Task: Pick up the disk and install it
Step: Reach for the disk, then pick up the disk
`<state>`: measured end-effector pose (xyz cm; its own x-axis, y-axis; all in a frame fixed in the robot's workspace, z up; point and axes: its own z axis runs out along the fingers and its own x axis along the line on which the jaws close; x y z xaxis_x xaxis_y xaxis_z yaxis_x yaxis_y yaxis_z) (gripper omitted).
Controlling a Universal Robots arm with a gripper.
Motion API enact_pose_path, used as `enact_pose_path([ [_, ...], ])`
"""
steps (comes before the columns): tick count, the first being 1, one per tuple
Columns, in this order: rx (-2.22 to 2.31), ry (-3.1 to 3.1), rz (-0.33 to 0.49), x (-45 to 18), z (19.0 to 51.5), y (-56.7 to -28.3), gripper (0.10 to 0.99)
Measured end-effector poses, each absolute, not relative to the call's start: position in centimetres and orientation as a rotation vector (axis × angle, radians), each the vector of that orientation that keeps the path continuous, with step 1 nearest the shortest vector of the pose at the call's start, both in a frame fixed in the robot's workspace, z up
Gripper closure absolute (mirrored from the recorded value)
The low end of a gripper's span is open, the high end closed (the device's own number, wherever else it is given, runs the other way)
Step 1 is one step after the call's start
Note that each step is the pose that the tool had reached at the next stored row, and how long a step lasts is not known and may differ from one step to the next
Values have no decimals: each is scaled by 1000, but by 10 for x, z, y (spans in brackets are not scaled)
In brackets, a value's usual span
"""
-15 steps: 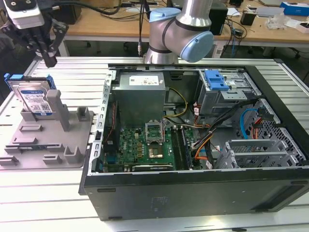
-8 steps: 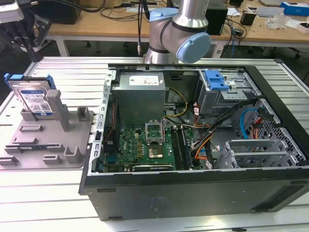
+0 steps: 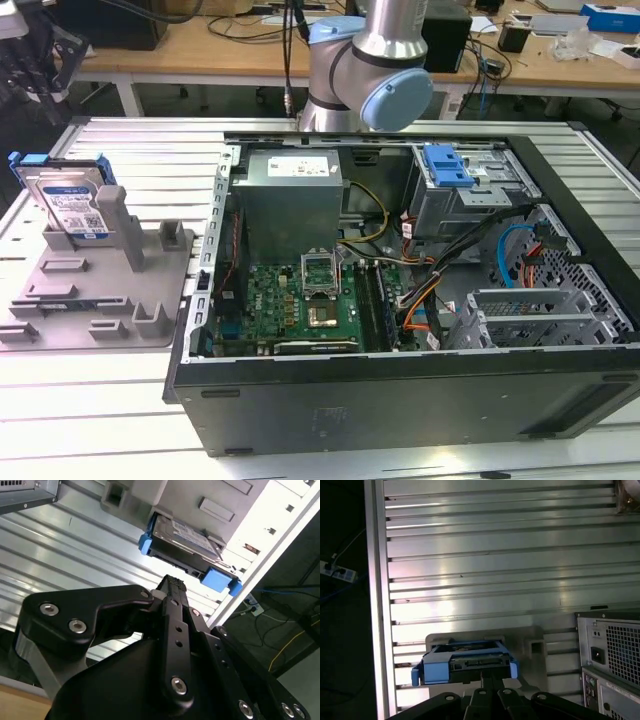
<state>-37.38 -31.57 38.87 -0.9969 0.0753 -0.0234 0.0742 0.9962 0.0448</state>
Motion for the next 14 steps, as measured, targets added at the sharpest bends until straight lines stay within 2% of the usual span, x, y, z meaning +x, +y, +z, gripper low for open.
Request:
enact_pose_path([
  [14, 117, 3114, 67, -374, 389, -316, 980],
])
